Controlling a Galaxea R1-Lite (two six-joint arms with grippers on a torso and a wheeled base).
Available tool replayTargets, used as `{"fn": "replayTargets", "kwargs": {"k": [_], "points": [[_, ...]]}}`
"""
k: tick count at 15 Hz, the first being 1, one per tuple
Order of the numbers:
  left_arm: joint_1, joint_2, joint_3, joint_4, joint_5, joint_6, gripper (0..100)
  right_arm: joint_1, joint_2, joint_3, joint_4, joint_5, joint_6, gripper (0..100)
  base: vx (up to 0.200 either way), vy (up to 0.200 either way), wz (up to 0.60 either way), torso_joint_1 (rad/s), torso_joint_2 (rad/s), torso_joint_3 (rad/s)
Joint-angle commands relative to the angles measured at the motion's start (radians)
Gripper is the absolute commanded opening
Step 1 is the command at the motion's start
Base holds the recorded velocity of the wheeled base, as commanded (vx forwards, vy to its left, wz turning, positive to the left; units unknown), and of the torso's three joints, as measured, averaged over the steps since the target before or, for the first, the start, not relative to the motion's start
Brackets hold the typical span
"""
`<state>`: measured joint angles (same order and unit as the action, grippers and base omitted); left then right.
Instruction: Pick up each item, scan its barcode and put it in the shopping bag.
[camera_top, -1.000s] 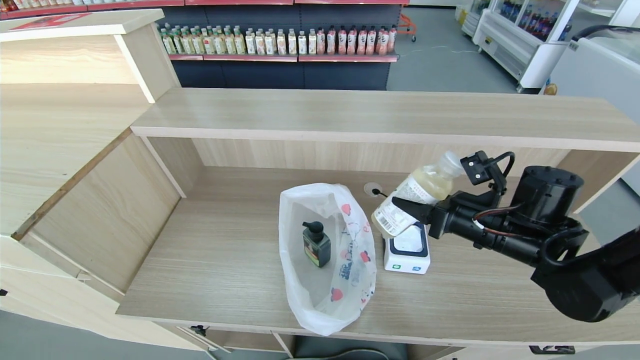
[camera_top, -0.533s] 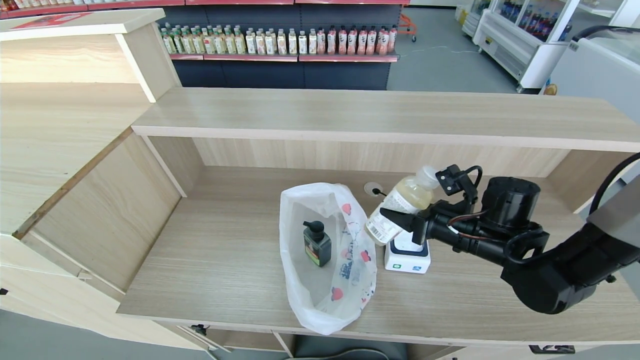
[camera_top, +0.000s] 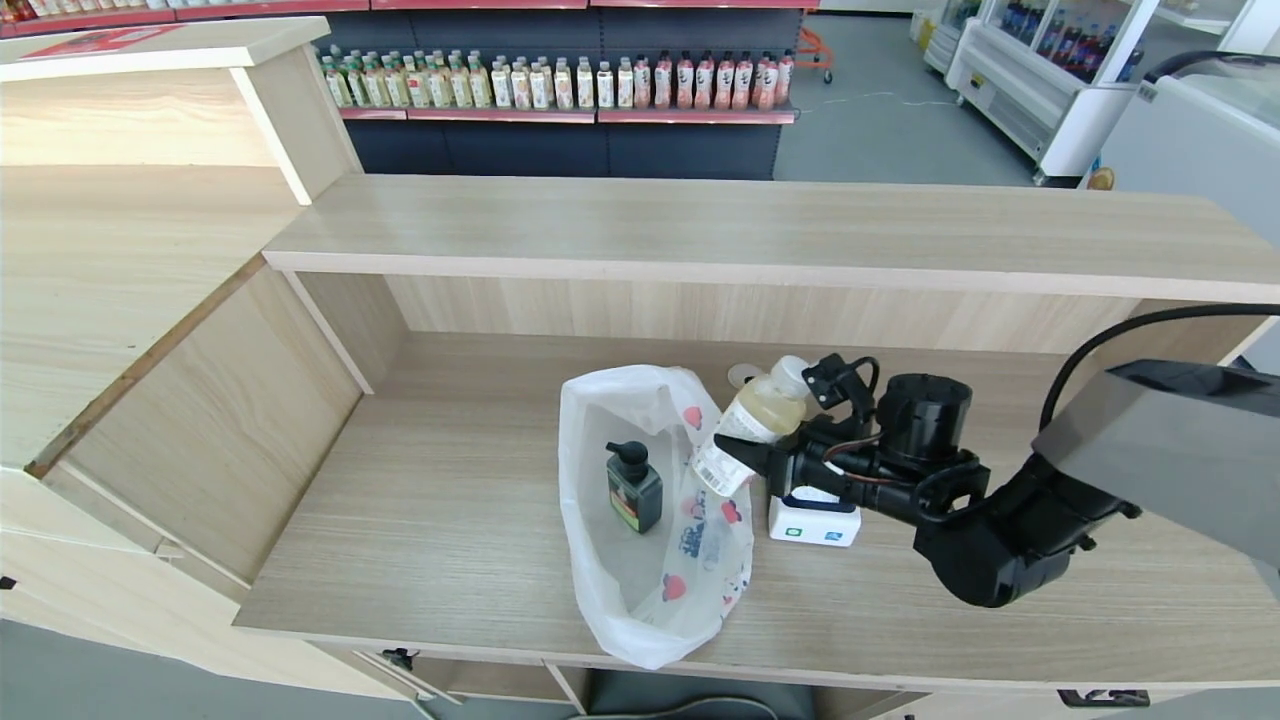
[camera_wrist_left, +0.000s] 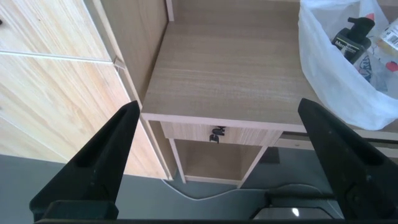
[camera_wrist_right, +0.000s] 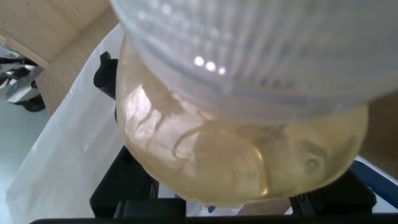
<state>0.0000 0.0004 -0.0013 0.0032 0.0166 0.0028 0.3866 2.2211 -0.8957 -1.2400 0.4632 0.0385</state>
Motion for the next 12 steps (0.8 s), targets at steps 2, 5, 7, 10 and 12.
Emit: {"fn": "replayTargets", "kwargs": {"k": [2,5,7,10,12], "points": [[0.000,0.000,0.000,0.000,0.000,0.000,100,0.034,0.080,-0.083,0.008,0.002,0.000,0,0.000,0.000,0.00,0.000,0.00,0.000],[0.000,0.000,0.000,0.000,0.000,0.000,100,0.044,0.134,-0.158,0.010,0.003,-0.042,0,0.000,0.000,0.00,0.000,0.00,0.000],[0.000,0.000,0.000,0.000,0.000,0.000,100,0.044,0.167,-0.181,0.010,0.003,-0.095,0,0.000,0.000,0.00,0.000,0.00,0.000],[0.000,0.000,0.000,0.000,0.000,0.000,100,0.046,0.198,-0.198,0.008,0.005,-0.118,0,0.000,0.000,0.00,0.000,0.00,0.000],[0.000,0.000,0.000,0.000,0.000,0.000,100,0.054,0.223,-0.236,0.010,0.005,-0.118,0,0.000,0.000,0.00,0.000,0.00,0.000]]}}
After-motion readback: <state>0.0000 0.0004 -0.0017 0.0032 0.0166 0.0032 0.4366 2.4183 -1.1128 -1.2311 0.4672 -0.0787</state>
